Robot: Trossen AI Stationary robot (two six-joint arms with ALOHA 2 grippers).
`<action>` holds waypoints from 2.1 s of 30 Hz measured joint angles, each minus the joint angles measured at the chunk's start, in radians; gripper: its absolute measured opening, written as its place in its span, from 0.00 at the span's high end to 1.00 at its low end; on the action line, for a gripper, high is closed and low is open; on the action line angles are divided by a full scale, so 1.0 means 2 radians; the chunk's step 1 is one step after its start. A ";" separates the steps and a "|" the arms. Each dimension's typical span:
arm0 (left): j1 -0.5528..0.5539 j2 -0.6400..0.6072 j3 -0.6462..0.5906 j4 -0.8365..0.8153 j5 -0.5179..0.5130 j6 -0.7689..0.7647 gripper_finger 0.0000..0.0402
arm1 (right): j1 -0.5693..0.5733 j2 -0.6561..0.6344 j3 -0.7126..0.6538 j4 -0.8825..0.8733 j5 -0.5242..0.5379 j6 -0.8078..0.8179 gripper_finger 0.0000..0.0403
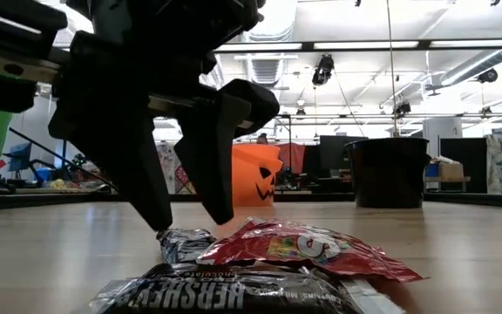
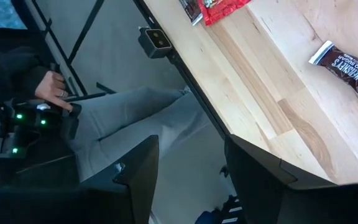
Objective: Sort candy
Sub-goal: Put the black chocolate into the green bucket
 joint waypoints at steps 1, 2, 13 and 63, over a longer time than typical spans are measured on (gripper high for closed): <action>0.000 0.002 0.000 0.000 0.000 0.000 0.60 | 0.000 0.000 0.000 0.000 0.001 -0.001 0.56; 0.000 0.004 0.000 0.000 0.000 0.000 0.60 | 0.000 0.000 0.000 0.000 0.001 -0.002 0.56; 0.002 0.020 0.000 0.006 0.001 0.014 0.66 | 0.000 0.000 0.000 0.000 0.010 -0.009 0.56; 0.040 -0.333 -0.001 -0.207 -0.097 -0.178 0.90 | -0.004 0.000 0.000 0.001 0.125 -0.067 0.56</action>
